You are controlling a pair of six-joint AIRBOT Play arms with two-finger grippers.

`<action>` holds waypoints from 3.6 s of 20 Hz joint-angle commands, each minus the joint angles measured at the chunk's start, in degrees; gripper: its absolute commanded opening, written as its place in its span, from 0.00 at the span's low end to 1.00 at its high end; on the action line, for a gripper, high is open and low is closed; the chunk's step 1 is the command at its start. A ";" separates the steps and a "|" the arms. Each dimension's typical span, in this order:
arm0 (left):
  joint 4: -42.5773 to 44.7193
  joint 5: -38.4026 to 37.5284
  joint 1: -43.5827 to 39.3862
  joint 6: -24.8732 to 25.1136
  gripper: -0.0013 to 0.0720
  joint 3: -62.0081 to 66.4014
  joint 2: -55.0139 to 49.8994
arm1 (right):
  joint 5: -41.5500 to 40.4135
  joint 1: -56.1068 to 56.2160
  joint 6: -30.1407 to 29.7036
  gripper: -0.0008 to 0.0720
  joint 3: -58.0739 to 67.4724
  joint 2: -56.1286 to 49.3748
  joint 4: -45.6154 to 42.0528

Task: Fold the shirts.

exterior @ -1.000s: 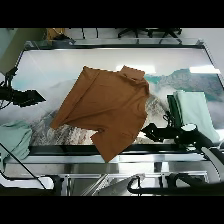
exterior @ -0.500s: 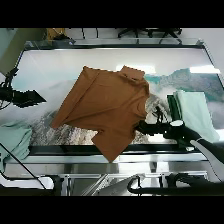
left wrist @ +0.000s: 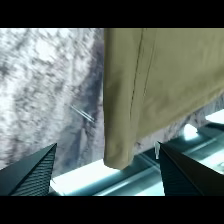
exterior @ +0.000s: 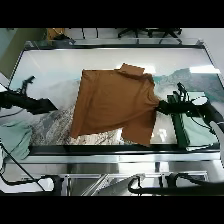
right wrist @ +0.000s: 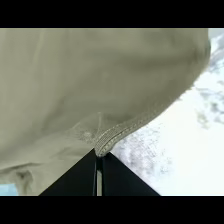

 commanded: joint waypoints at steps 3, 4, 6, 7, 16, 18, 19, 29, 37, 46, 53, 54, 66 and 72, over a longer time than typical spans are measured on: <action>0.28 1.75 -10.64 -3.13 0.98 -15.08 3.76 | 3.52 0.85 -1.16 0.03 2.73 -5.38 -2.95; 0.42 2.32 -13.07 -3.15 0.98 -17.42 4.11 | 3.50 1.62 -1.18 0.03 2.73 -6.19 -2.95; 5.75 4.22 -16.83 -5.40 0.98 -20.57 4.07 | 3.54 2.69 -1.36 0.03 2.73 -7.30 -2.95; 10.23 5.40 -18.14 -7.41 0.98 -21.42 4.07 | 3.58 2.89 -1.38 0.03 2.73 -7.48 -2.91; 14.56 16.20 -21.42 -12.15 0.98 -22.29 3.80 | 3.50 2.80 -2.23 0.03 2.73 -7.50 -2.93; 14.58 19.02 -24.00 -12.15 0.92 -22.29 3.74 | 3.52 2.80 -2.21 0.03 2.73 -7.50 -2.91; 14.69 20.52 -25.49 -12.11 0.71 -22.29 3.58 | 3.56 2.80 -2.21 0.03 2.73 -7.50 -2.91; -15.37 11.98 -19.45 -6.82 0.03 6.32 20.00 | 11.93 -1.14 -11.23 0.03 31.17 9.66 18.14; -19.26 22.51 8.74 -18.05 0.03 49.22 35.65 | 3.04 -9.84 -8.63 0.03 71.95 13.75 17.94; -25.97 21.51 7.58 -13.97 0.03 16.72 35.30 | 15.28 -5.73 -11.06 0.03 62.31 0.61 27.54; 2.71 42.66 -21.53 -17.90 0.03 10.54 -1.09 | 0.92 6.54 -9.70 0.03 50.77 -22.73 4.96; 2.64 41.55 -22.08 -18.62 0.03 13.64 -7.61 | 0.09 6.54 -8.81 0.03 50.77 -26.01 5.20; 2.64 8.33 -12.70 -19.98 0.96 45.81 -26.03 | 9.60 0.61 -5.03 0.51 50.88 -27.61 -0.42; 2.67 -0.70 -1.84 -11.93 0.96 18.43 -10.47 | 27.65 -6.67 -2.60 0.51 48.74 -21.57 -3.85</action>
